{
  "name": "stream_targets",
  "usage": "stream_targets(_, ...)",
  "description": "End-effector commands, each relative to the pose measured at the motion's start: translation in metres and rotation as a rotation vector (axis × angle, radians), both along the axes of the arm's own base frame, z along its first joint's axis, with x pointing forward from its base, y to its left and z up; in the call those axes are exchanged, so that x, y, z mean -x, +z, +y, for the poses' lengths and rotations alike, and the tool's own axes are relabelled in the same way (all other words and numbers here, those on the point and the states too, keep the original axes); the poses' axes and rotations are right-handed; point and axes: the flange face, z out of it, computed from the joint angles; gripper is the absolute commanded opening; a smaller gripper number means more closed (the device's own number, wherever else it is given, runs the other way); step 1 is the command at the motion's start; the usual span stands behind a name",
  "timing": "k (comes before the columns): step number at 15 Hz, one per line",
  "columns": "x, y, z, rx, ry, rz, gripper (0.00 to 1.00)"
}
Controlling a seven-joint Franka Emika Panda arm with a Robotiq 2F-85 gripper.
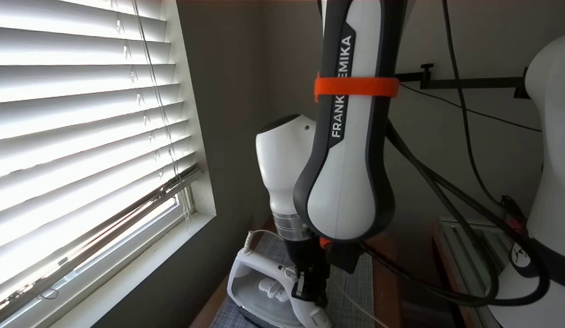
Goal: Push the switch at the front of the iron down.
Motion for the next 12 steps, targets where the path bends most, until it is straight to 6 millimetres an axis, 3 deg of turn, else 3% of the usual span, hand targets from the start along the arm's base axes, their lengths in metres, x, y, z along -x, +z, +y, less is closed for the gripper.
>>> stream_targets(1, -0.0001, -0.0003, 0.0030, -0.015, 0.000, -0.002, 0.00)
stream_targets(12, 0.0046, -0.0103, 0.0047, -0.020, 0.006, 0.009, 0.00)
